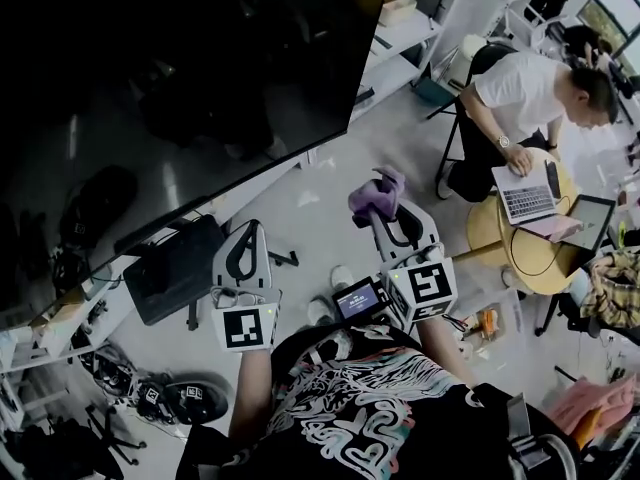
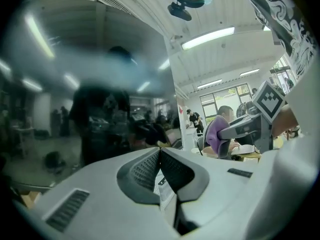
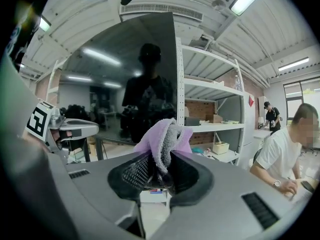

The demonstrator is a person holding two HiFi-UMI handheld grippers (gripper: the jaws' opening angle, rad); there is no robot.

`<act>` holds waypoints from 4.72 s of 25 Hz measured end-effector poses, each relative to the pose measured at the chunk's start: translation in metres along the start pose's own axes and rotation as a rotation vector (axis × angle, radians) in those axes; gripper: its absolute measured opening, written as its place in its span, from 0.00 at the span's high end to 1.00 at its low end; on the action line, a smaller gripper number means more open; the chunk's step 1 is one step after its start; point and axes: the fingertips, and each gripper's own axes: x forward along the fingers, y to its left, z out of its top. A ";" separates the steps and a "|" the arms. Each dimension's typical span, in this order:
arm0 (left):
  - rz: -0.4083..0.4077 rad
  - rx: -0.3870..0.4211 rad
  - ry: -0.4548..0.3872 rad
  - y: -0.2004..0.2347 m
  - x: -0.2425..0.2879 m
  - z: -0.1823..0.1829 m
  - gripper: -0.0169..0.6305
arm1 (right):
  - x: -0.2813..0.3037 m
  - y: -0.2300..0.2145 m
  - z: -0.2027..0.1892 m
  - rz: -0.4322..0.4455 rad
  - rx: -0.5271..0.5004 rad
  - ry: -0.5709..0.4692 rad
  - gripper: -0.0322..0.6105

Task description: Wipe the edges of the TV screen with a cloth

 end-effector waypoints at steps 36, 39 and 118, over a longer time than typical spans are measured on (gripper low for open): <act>0.150 0.020 0.084 -0.002 0.107 -0.027 0.95 | 0.131 -0.083 -0.005 0.163 -0.050 0.040 0.76; 0.160 0.012 0.081 0.000 0.108 -0.025 0.95 | 0.137 -0.082 -0.002 0.171 -0.065 0.037 0.76; 0.237 0.033 0.171 0.015 0.103 -0.042 0.95 | 0.160 -0.019 0.006 0.423 -0.118 -0.004 0.76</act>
